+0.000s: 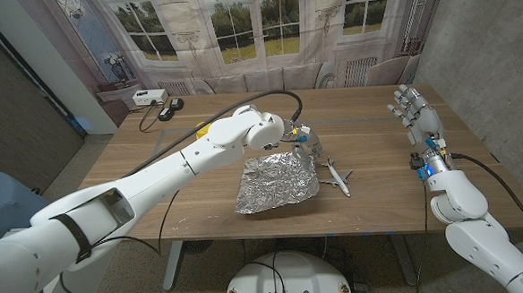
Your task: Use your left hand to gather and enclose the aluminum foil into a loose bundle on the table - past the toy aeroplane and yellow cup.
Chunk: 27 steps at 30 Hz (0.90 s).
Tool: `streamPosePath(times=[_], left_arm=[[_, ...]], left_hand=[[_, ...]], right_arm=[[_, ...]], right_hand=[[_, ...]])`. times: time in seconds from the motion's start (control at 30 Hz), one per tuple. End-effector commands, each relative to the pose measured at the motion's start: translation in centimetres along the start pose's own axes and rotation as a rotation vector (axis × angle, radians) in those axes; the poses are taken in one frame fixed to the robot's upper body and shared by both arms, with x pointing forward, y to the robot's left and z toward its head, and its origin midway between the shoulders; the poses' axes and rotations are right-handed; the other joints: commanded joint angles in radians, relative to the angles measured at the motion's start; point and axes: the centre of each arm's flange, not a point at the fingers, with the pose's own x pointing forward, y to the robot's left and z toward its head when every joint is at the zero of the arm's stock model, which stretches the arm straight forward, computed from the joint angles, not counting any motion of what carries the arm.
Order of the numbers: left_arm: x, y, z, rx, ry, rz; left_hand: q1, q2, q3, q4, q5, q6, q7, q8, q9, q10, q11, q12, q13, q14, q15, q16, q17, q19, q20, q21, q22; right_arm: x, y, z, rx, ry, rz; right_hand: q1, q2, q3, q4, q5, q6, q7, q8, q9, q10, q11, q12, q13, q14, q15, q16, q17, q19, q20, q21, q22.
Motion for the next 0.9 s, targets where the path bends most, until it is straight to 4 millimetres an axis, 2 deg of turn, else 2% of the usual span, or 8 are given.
streamPosePath(times=[0.03,0.13,0.27,0.43,0.57,0.7,0.8,0.9], left_arm=[[-1.9,0.9,-1.1,-0.120,0.038,0.142],[-2.5,0.8,-1.6,-0.193,0.030,0.210],[-2.4,0.5,-2.1,-0.315,-0.058,0.194],[-1.7,0.4,-2.4,-0.403,-0.184,0.080],[-1.6,1.0,-2.1,-0.360,-0.241,0.022],[-1.6,2.3,-1.4,-0.250,-0.221,-0.096],[-1.7,2.9,-1.1,-0.199,-0.205,-0.144],[-1.8,3.3,-1.2,-0.230,-0.222,-0.142]], left_hand=[[-0.082,-0.018,-0.029,0.030,0.014,-0.126,-0.030,-0.010,0.005,-0.172,0.035,-0.030,0.016,-0.064,0.010,-0.021,0.008,-0.025,0.024,-0.015,0.007],[-0.147,-0.013,-0.051,0.061,0.018,-0.206,-0.030,-0.011,0.004,-0.239,0.040,-0.027,0.022,-0.115,0.034,-0.022,0.013,-0.053,0.048,-0.028,0.007],[-0.210,-0.011,-0.074,0.091,0.017,-0.282,-0.030,-0.011,0.001,-0.279,0.061,-0.027,0.018,-0.165,0.039,-0.025,0.011,-0.054,0.044,-0.032,0.007],[-0.281,-0.051,-0.122,0.120,0.023,-0.304,-0.024,0.002,-0.001,-0.308,0.085,-0.028,0.009,-0.203,0.044,-0.024,0.003,-0.076,0.047,-0.047,0.004],[-0.258,-0.100,-0.142,0.095,0.041,-0.287,-0.008,0.011,-0.002,-0.289,0.086,-0.016,0.002,-0.203,0.050,-0.019,-0.005,-0.087,0.070,-0.058,0.002],[-0.169,-0.171,-0.167,0.035,0.092,-0.328,0.057,0.004,-0.001,-0.337,0.107,-0.026,-0.009,-0.258,0.079,-0.026,-0.011,-0.118,0.101,-0.082,0.000],[-0.145,-0.192,-0.183,0.021,0.122,-0.373,0.074,-0.003,0.000,-0.365,0.121,-0.029,-0.013,-0.285,0.094,-0.026,-0.011,-0.123,0.107,-0.089,0.001],[-0.137,-0.200,-0.193,0.017,0.139,-0.364,0.086,0.006,0.001,-0.334,0.117,-0.013,-0.015,-0.273,0.091,-0.017,-0.010,-0.121,0.110,-0.091,0.001]], right_arm=[[-0.1,-0.2,0.0,-0.004,0.003,-0.005],[-0.1,-0.2,-0.1,-0.003,0.005,-0.003],[-0.1,-0.2,-0.1,-0.002,0.004,-0.001],[0.0,-0.1,-0.1,0.001,-0.001,-0.003],[-0.1,-0.2,-0.1,0.005,-0.006,-0.009],[-0.3,-0.3,0.1,0.008,-0.012,-0.014],[-0.5,-0.3,0.1,0.010,-0.015,-0.016],[-0.6,-0.3,0.1,0.011,-0.014,-0.016]], right_hand=[[0.001,-0.001,0.007,0.002,0.003,0.007,-0.005,-0.004,0.003,0.003,0.001,-0.002,0.002,0.005,-0.001,0.001,0.003,0.006,0.000,0.000,0.004],[0.001,-0.001,0.007,0.001,0.003,0.008,-0.005,-0.004,0.003,0.004,-0.002,-0.001,0.002,0.006,-0.001,0.001,0.003,0.007,-0.001,0.000,0.004],[0.002,-0.001,0.008,0.000,0.003,0.009,-0.005,-0.003,0.003,0.003,0.000,-0.002,0.002,0.005,-0.001,0.001,0.003,0.006,-0.001,0.000,0.004],[0.002,-0.002,0.008,0.000,0.003,0.009,-0.005,-0.003,0.003,0.004,-0.003,-0.002,0.002,0.005,0.000,0.001,0.003,0.006,-0.001,0.000,0.004],[0.000,-0.001,0.008,0.001,0.003,0.008,-0.005,-0.004,0.003,0.004,-0.003,-0.002,0.002,0.006,0.001,0.001,0.003,0.006,-0.002,0.000,0.004],[-0.003,-0.001,0.007,0.003,0.003,0.008,-0.006,-0.004,0.003,0.004,-0.001,-0.002,0.002,0.007,0.000,0.002,0.004,0.006,-0.001,0.000,0.004],[-0.004,-0.001,0.007,0.003,0.003,0.008,-0.006,-0.004,0.003,0.005,-0.002,-0.001,0.002,0.007,0.001,0.002,0.005,0.007,-0.001,0.000,0.004],[-0.007,-0.001,0.006,0.005,0.002,0.008,-0.006,-0.004,0.003,0.004,-0.001,-0.002,0.002,0.007,0.001,0.002,0.005,0.008,0.000,0.001,0.004]])
